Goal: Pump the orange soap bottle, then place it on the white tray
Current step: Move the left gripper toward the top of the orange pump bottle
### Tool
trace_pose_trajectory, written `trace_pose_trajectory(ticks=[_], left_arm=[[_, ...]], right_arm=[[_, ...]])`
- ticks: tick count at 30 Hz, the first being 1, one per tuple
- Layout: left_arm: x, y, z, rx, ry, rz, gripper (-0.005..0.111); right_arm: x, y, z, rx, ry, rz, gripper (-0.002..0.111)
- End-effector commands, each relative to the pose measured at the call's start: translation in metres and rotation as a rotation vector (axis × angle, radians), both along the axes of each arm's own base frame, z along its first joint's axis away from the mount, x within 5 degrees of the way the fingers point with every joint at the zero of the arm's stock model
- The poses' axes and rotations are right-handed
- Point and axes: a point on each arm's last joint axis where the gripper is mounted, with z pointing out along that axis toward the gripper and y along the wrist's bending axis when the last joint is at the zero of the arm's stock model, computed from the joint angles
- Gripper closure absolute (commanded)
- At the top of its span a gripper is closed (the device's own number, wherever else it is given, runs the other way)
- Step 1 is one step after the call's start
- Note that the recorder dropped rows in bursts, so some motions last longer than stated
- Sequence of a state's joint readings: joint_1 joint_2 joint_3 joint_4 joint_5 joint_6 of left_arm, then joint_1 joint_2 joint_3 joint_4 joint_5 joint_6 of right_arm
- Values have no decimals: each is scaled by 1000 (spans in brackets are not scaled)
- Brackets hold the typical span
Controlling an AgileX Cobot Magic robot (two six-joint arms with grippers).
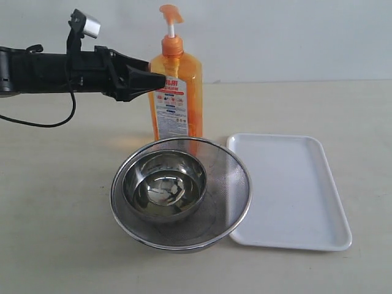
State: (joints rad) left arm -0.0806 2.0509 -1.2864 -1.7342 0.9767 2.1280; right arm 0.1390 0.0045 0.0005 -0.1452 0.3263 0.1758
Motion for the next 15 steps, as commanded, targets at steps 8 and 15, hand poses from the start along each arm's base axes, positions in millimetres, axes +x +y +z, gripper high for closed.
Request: trace_pose_trajectory(ticks=[8, 15], left_arm=[[-2, 4, 1, 16, -8, -40, 102], [-1, 23, 10, -88, -31, -47, 102]], right_arm=[[0, 0, 1, -1, -9, -6, 108], [0, 0, 1, 1, -9, -6, 108]])
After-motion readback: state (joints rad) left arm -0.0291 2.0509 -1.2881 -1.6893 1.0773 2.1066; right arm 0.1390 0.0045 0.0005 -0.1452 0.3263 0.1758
